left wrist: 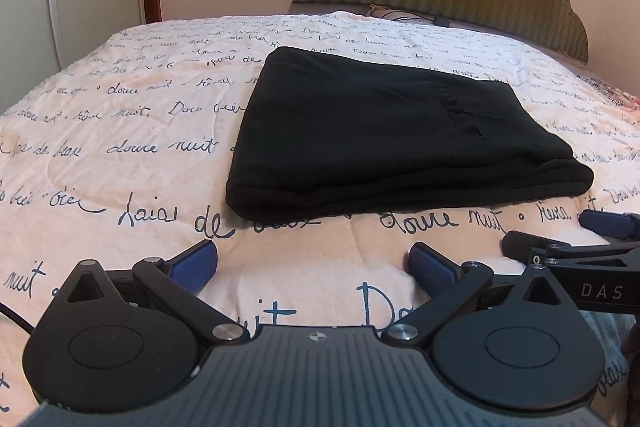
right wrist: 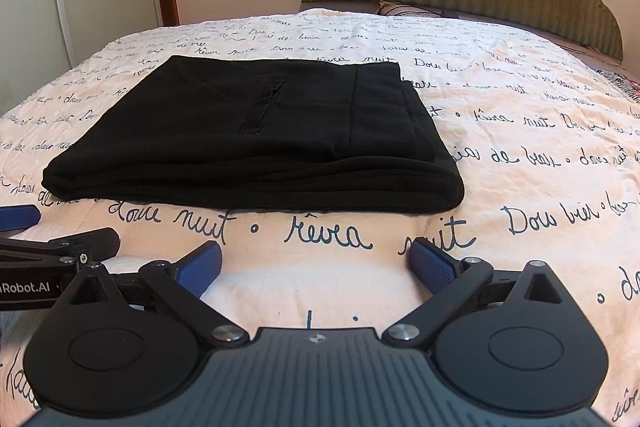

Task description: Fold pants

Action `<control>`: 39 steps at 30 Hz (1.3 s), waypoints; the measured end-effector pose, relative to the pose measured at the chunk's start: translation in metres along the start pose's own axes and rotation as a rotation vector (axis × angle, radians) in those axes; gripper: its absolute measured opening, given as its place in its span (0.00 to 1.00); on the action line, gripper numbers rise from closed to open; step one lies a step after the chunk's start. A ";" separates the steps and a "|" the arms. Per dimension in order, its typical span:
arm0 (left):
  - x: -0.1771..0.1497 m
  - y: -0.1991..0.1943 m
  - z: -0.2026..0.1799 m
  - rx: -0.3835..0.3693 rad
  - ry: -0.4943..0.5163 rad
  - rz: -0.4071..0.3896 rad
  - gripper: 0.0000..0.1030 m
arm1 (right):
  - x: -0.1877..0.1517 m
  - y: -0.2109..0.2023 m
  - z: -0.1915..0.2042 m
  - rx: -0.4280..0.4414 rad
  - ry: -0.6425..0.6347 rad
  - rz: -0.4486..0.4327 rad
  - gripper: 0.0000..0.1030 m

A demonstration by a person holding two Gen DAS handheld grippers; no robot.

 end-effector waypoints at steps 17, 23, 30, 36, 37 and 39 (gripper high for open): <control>0.004 0.000 0.002 -0.036 -0.017 -0.005 1.00 | 0.000 0.000 0.001 0.001 0.001 0.000 0.98; 0.004 0.001 0.001 -0.028 0.001 0.002 1.00 | 0.000 0.000 0.001 0.002 0.001 0.000 0.98; 0.005 -0.001 0.007 -0.033 -0.025 -0.010 1.00 | 0.000 0.000 0.000 0.001 0.001 0.000 0.98; 0.004 0.000 0.006 -0.024 -0.010 -0.009 1.00 | 0.000 0.000 0.000 0.001 0.001 -0.001 0.98; 0.004 0.000 0.006 -0.025 -0.011 -0.009 1.00 | 0.000 0.000 0.000 0.002 0.002 -0.001 0.98; 0.005 0.001 0.006 -0.024 -0.010 -0.009 1.00 | 0.000 0.000 0.000 0.002 0.002 -0.001 0.98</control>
Point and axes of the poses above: each gripper's, at about its wrist camera, not at the fingertips, and y roughly the way its jaws point, z to its left, x to its top, the point moved 7 cm from there along y, roughly the way its jaws point, and after that the axes turned 11 degrees about -y, right-handed, at the moved point
